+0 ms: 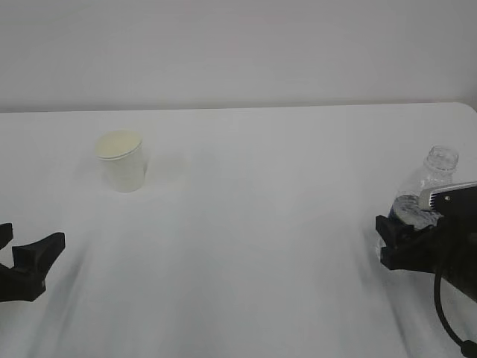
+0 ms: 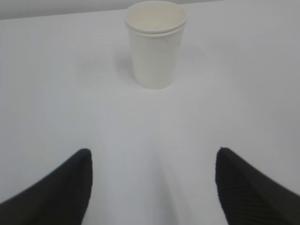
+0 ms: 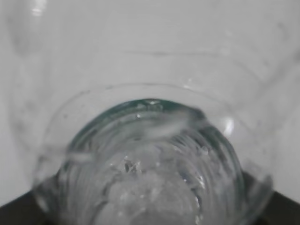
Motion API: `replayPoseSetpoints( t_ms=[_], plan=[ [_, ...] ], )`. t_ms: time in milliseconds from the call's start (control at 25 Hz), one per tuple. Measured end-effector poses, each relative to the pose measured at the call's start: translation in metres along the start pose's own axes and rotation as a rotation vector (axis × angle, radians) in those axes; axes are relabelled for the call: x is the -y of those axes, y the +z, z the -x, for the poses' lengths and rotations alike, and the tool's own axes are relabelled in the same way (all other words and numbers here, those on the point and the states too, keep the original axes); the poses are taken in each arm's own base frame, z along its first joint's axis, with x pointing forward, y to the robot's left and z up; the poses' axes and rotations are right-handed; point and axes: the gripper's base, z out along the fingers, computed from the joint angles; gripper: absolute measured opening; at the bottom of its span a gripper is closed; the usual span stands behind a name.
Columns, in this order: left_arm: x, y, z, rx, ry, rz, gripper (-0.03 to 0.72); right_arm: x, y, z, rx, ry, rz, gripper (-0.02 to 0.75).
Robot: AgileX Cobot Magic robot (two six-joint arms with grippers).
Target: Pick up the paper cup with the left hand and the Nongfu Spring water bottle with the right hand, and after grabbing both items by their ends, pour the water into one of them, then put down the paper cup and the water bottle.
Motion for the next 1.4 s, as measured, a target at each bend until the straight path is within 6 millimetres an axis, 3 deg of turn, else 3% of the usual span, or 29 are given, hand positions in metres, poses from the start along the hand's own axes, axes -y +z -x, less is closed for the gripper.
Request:
replayPoseSetpoints(
  t_ms=[440, 680, 1400],
  plan=[
    [0.0, 0.0, 0.0, 0.002, -0.001, 0.002, 0.587, 0.001, -0.014, 0.036, 0.146, -0.026, -0.006, 0.489],
    [0.001, 0.013, 0.014, 0.063, -0.005, 0.001, 0.587, -0.001, -0.022, 0.051, 0.197, -0.054, 0.018, 0.489],
    [-0.001, 0.056, 0.039, 0.101, 0.018, -0.041, 0.587, -0.004, -0.028, 0.057, 0.2, -0.083, 0.05, 0.489]
  ],
)
